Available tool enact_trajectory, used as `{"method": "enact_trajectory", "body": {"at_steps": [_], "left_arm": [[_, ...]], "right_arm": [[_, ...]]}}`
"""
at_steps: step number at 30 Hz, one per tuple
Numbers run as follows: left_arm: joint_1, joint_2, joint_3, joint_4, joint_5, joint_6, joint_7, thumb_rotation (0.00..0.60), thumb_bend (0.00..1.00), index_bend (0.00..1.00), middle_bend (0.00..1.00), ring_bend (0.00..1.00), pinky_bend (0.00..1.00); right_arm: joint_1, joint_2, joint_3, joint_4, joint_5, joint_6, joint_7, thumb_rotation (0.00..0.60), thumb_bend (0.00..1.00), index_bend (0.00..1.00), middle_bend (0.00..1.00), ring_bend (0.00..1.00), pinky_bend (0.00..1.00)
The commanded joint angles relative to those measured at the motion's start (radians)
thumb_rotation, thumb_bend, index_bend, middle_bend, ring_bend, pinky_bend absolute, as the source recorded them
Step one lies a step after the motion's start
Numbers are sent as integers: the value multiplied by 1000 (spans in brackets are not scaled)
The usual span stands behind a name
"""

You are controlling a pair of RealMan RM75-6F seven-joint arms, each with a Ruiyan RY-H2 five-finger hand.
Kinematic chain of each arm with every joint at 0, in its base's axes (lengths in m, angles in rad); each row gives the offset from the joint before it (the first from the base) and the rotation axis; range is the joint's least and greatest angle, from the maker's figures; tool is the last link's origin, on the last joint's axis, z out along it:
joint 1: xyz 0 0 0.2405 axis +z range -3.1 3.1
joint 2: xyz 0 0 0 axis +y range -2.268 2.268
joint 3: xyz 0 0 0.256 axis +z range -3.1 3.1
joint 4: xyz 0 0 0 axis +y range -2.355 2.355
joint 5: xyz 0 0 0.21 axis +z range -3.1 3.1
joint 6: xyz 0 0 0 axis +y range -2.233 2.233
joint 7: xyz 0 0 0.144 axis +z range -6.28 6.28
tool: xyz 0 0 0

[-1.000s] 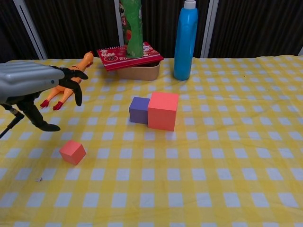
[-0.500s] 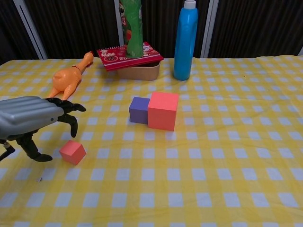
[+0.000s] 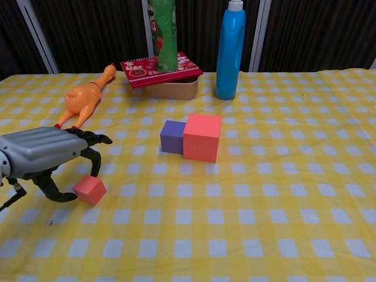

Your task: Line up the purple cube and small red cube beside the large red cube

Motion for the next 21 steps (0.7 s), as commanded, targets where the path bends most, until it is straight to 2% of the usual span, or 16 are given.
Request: {"method": "enact_trajectory", "body": {"at_steps": [1,6,10,16,21], "left_arm": [[6,-12,-8,7,-1,3,-6,600,375,486,0,0,37],[15,-7,-20,-3,6,15,-15,600,375,491,0,0,37],[20,24,-52,-35,-11,35,-24,600,376,485,0,0,37],[-19,71,-153,-49,-121,18,-16,600,375,483,0,0,37],[-82,51,-225,17,-215,-25,19,600,376,481,0,0,37]], "right_arm": [[-1,0,-1,1,-1,1,1,600,367,0,0,0,36],[-2,0,-2,0,-5,2,3,600,367,0,0,0,36],[-2,0,-3,0,-7,2,4,600,367,0,0,0,36],[-2,2,-4,-3,-6,0,6,600,367,0,0,0,36],[-1,4,-4,-5,-3,-3,12,600,366,0,0,0,36]]}}
